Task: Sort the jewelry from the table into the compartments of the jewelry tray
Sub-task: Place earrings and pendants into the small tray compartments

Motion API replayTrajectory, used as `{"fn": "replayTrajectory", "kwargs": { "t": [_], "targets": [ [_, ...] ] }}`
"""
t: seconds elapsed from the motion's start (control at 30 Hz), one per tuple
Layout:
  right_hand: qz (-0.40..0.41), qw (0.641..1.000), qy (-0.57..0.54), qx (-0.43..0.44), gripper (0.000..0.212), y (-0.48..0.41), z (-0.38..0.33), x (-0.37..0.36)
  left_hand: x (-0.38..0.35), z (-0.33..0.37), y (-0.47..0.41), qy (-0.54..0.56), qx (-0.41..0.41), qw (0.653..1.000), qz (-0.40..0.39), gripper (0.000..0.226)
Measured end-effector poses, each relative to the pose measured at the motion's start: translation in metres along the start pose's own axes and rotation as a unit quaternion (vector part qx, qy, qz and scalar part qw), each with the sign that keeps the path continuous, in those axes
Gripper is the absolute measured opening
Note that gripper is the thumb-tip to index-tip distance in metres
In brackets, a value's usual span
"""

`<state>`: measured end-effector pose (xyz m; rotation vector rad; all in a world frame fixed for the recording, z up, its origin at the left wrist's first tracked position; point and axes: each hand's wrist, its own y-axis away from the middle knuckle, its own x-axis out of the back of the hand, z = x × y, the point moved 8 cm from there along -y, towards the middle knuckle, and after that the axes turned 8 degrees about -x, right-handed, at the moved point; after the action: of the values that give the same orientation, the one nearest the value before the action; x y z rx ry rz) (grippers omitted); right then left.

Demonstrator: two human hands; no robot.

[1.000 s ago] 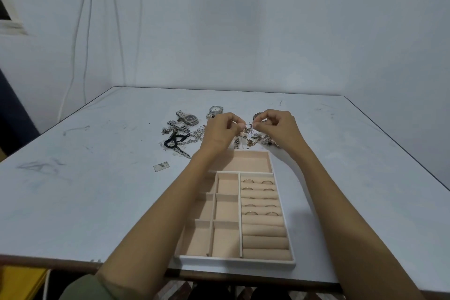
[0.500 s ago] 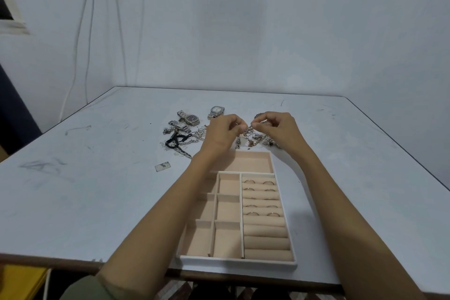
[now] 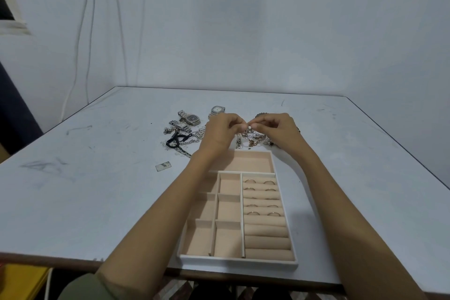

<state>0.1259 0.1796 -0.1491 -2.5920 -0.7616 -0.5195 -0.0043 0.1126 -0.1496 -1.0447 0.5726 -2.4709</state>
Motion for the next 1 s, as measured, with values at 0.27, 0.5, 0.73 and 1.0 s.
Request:
{"fn": "replayTrajectory", "kwargs": {
  "t": [0.27, 0.5, 0.73, 1.0],
  "targets": [
    [0.016, 1.0, -0.01, 0.011, 0.005, -0.0006, 0.0003, 0.0025, 0.0006, 0.0056, -0.0011, -0.032, -0.021, 0.999, -0.004, 0.009],
    [0.029, 1.0, -0.01, 0.0, 0.004, 0.0005, 0.004, 0.0046, -0.0017, 0.0076, -0.0009, -0.072, -0.027, 0.997, -0.031, 0.009],
    [0.01, 0.998, 0.057, -0.004, 0.009, 0.0024, 0.0009, 0.0015, -0.0063, 0.0049, 0.0021, -0.136, -0.031, 0.989, -0.046, 0.02],
    [-0.019, 0.998, 0.05, -0.029, 0.006, 0.0033, 0.0058, -0.0011, -0.0082, -0.0009, 0.0072, -0.103, -0.027, 0.994, -0.031, 0.016]
  ]
}}
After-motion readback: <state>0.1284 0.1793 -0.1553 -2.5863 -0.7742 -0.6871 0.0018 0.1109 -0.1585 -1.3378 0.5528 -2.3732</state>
